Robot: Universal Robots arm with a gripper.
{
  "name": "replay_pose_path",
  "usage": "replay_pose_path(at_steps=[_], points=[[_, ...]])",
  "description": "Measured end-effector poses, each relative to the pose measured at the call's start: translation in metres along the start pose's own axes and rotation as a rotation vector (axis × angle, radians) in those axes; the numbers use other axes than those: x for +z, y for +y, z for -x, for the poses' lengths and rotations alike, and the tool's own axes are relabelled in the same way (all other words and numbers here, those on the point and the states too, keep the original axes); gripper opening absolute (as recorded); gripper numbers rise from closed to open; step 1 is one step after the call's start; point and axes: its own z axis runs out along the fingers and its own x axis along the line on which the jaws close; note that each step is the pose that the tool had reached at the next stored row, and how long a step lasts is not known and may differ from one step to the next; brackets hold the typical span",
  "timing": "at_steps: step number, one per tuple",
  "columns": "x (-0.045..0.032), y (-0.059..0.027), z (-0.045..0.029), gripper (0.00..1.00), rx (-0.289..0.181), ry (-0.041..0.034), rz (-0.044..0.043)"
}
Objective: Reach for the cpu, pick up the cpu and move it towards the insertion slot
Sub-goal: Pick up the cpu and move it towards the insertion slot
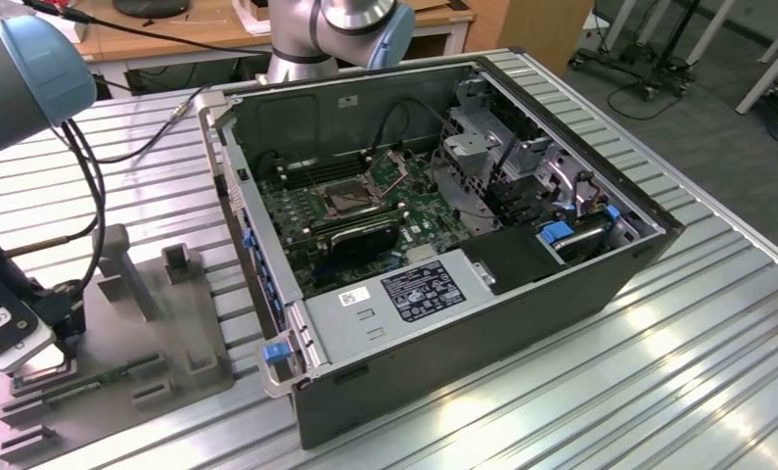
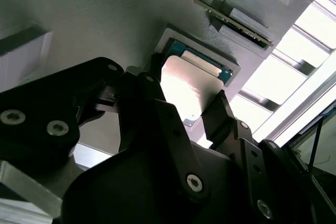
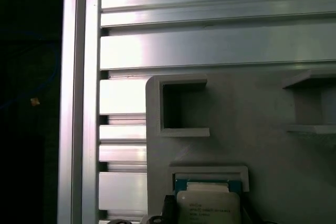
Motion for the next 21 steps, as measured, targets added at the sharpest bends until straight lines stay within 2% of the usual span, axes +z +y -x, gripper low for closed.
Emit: replay_pose_path(at_steps=[10,21], points=[[-0.0006,0.0,0.0,0.55,0.0,-0.0003,-0.014],[-0.0014,0.0,0.0,0.55,0.0,-0.0006,-0.0233]])
